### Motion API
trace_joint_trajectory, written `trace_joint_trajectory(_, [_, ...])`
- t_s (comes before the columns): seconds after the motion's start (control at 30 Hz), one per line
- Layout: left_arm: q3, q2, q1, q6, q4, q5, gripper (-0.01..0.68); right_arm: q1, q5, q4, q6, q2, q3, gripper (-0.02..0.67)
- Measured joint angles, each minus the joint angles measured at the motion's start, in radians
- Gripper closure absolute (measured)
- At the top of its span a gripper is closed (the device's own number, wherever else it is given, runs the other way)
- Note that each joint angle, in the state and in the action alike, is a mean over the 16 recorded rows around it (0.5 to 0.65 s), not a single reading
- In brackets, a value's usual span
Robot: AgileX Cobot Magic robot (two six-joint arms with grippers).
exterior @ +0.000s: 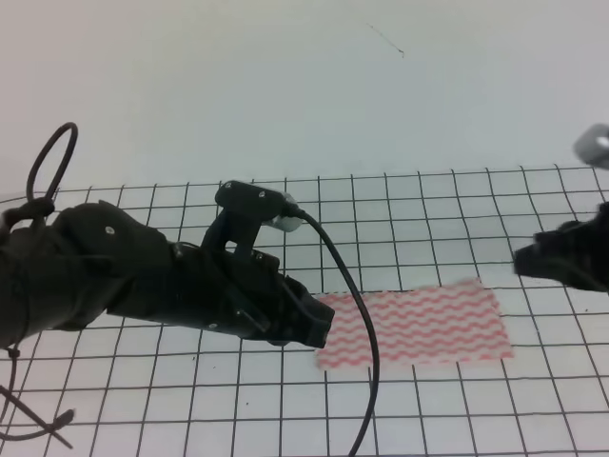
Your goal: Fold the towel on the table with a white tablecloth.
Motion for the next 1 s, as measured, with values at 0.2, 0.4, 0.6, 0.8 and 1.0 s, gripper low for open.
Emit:
trace_joint_trajectory(0.2, [-0.019, 0.03, 0.0, 0.004, 0.004, -0.01, 0.674, -0.098, 0.069, 0.009, 0.012, 0.074, 0.001, 0.579])
trace_joint_trajectory(0.4, [-0.051, 0.065, 0.0, 0.009, 0.011, -0.017, 0.674, -0.123, 0.095, -0.009, 0.031, 0.161, 0.001, 0.492])
trace_joint_trajectory(0.6, [-0.083, 0.092, 0.0, 0.012, 0.017, -0.017, 0.674, -0.122, 0.08, 0.008, 0.039, 0.246, 0.002, 0.424])
trace_joint_trajectory(0.8, [-0.098, 0.105, 0.0, 0.014, 0.02, -0.017, 0.674, -0.121, 0.049, 0.031, 0.035, 0.311, 0.001, 0.419])
trace_joint_trajectory(1.0, [-0.101, 0.11, 0.0, 0.015, 0.021, -0.016, 0.674, -0.12, 0.025, 0.065, 0.025, 0.351, 0.001, 0.419])
